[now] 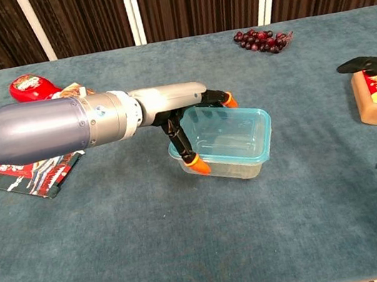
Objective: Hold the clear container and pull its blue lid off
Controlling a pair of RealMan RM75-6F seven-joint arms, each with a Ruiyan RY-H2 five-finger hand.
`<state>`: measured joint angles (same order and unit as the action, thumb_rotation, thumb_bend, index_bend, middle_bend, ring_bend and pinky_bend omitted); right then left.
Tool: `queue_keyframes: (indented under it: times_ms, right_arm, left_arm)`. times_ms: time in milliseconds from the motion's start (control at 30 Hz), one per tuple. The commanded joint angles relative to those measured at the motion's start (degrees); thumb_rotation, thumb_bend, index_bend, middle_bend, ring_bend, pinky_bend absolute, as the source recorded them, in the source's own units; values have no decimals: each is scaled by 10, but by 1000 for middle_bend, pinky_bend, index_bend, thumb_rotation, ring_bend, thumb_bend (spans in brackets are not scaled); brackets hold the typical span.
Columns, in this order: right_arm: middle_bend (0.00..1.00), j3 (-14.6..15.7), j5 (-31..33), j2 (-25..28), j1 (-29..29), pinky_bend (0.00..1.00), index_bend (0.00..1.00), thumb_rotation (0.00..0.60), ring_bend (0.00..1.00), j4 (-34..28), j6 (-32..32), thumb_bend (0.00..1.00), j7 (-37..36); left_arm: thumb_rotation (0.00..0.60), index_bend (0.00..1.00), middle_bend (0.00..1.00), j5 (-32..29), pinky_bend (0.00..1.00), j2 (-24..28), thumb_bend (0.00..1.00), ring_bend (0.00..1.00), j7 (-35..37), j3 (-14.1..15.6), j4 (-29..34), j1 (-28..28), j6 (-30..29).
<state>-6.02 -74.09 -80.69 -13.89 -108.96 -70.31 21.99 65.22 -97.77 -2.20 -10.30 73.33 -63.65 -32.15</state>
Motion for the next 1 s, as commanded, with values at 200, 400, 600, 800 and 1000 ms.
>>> queue_keyframes:
  times_ms: [200, 400, 600, 800, 1000]
  right_arm:
    - [0, -6, 48, -69, -15, 0, 0, 600, 0, -7, -5, 191, 46]
    - [0, -12, 69, -117, -23, 0, 0, 600, 0, 2, -15, 192, 64]
    - [0, -30, 90, -155, -32, 0, 0, 600, 0, 17, -28, 192, 70]
    - [0, -38, 105, -173, -37, 0, 0, 600, 0, 30, -38, 192, 79]
    - [0, -40, 112, -187, -42, 0, 0, 600, 0, 36, -43, 192, 81]
  left_arm:
    - [600, 229, 341, -9, 399, 3, 152, 272, -10, 1, 0, -15, 22]
    - [600, 229, 342, -24, 399, 2, 152, 272, -18, 1, 1, -24, 32]
    - [600, 229, 342, -34, 399, 4, 152, 272, -27, 4, 6, -29, 35]
    - [600, 229, 343, -44, 399, 6, 152, 272, -32, 5, 14, -34, 38]
    - [600, 230, 343, -56, 399, 2, 152, 272, -36, 7, 15, -38, 37]
